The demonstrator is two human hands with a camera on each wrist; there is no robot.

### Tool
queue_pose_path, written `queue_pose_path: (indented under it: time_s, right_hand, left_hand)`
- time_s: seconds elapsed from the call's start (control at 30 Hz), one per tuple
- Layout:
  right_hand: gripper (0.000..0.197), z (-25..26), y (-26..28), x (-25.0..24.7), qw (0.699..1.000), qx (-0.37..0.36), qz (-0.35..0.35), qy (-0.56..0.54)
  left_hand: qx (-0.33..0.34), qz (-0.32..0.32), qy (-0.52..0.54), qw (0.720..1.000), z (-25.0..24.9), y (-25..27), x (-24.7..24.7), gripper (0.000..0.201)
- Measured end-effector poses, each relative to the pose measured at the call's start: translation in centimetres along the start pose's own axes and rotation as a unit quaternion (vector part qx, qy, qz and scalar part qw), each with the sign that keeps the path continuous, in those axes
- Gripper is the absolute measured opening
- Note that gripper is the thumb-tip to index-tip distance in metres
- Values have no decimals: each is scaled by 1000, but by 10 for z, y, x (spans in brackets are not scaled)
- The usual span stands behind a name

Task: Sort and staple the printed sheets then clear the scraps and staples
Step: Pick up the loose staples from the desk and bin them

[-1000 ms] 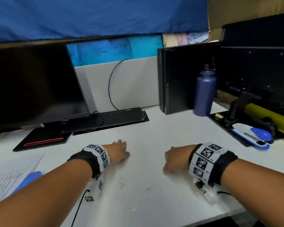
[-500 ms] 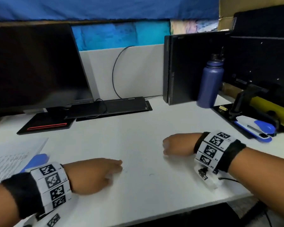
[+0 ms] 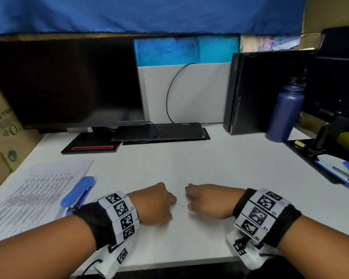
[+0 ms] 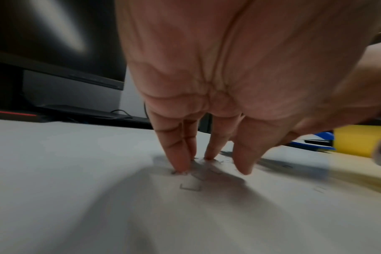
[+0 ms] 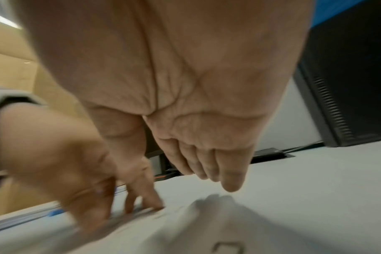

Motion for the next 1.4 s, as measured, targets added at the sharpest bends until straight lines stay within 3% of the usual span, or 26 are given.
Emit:
queue_pose_path:
  time_s: [0.13, 0.27, 0.4, 0.47, 0.53, 0.63, 0.73, 0.8, 0.87, 0.97, 1.03, 1.2, 1.33, 1.4]
  right_hand:
    - [30, -29, -21, -25, 996, 79, -35, 30]
    - [14, -27, -40, -54, 986, 89, -44, 137]
    - [45, -27, -76, -73, 976, 124, -62, 167]
    - [51, -30, -99, -77, 962, 129, -94, 219]
    - [61, -29, -115, -77, 953, 123, -111, 254]
    - [51, -13, -128, -74, 960, 108, -91, 243]
    - [50, 13, -116, -60, 967, 100, -54, 227]
    - [63, 28, -100, -46, 970, 69, -43, 230]
    - [62, 38, -80, -32, 973, 30, -8, 228]
    - [24, 53, -60, -24, 976, -34, 38, 213]
    - [22, 67, -60, -33, 977, -54, 5, 205]
    - [12, 105, -117, -66, 962, -21, -106, 250]
    - [25, 134, -189, -76, 963, -1, -107, 246]
    - [22, 144, -223, -77, 956, 14, -121, 267]
  left_hand:
    - [-9, -46, 29, 998, 0, 0, -12, 17]
    - [-15, -61, 4, 998, 16, 20, -18, 34]
    - [16, -72, 29, 997, 23, 49, 4, 34]
    - [-16, -101, 33, 994, 37, 55, 10, 34]
    - [-56, -86, 20, 995, 46, 62, 15, 35]
    - [-79, -34, 7, 996, 48, 66, 29, 43]
    - [-78, -39, 12, 996, 42, 68, 40, 57]
    - [-79, -68, 26, 994, 45, 67, 44, 59]
    - [-80, -99, 45, 991, 48, 67, 49, 59]
    - [-70, -189, 43, 979, 61, 70, 57, 57]
    - [-60, -269, 65, 959, 75, 74, 63, 55]
    - [-70, -384, 96, 916, 89, 79, 69, 44]
    - [-63, -441, 130, 886, 95, 74, 67, 30]
    - [-64, -429, 145, 889, 100, 70, 65, 25]
Point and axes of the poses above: each hand's wrist, its own y-axis away from the middle knuckle, its own x-axis out of the palm, z = x × y, the point moved 5 cm from there along -y, towards the middle knuckle, and after that the axes turned 12 degrees about x, right-handed, at the moved point
